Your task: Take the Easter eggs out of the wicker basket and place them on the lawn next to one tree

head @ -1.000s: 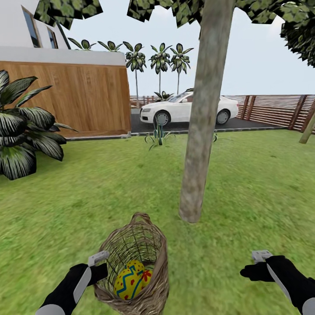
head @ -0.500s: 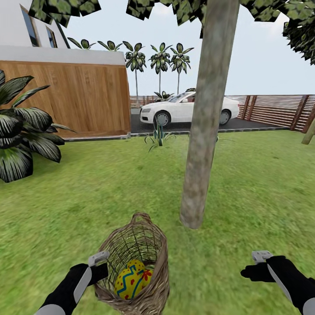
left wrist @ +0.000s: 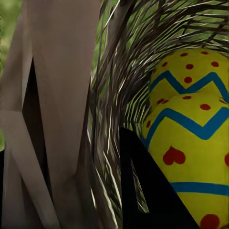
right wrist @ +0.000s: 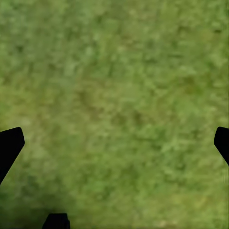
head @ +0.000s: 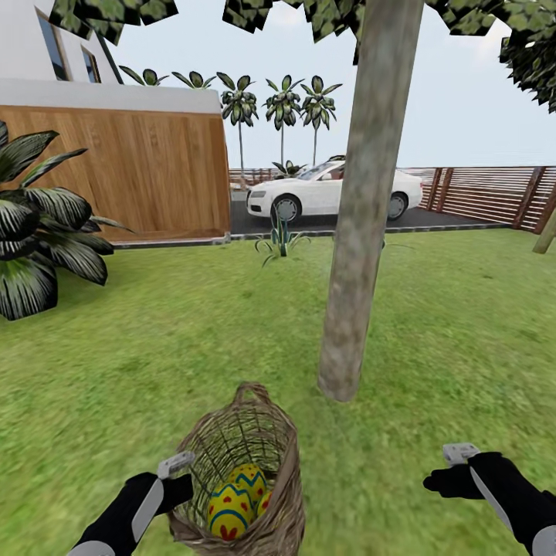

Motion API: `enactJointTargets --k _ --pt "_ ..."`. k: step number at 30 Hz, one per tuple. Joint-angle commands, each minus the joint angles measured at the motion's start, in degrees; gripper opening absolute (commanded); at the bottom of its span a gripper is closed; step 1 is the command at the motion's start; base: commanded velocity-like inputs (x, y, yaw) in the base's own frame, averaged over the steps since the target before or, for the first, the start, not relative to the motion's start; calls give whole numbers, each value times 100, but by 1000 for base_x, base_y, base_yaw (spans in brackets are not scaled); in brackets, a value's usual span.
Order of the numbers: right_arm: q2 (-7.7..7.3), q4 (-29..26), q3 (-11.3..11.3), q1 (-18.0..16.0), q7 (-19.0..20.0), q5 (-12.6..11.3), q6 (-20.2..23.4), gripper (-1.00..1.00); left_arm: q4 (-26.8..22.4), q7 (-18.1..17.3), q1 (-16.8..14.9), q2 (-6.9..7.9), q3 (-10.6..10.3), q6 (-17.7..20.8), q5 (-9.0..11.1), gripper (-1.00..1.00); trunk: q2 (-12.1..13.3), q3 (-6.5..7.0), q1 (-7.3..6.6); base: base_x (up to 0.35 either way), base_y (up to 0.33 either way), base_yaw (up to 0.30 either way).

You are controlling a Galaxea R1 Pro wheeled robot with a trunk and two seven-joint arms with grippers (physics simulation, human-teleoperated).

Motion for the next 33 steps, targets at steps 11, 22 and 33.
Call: enactJointTargets --k 11,22,33 --pt "-7 1 28 -3 -7 -21 26 100 -9 79 -3 -12 -1 -30 101 -100 -446 -204 242 0 0 0" --pt "21 14 37 -3 -9 -12 26 100 -3 79 -3 -20 -6 -38 98 -100 -888 -401 484 0 0 0" --pt "53 19 46 -3 -9 -6 26 100 -8 533 -3 -82 -6 -55 79 -100 -1329 -599 725 0 0 0"
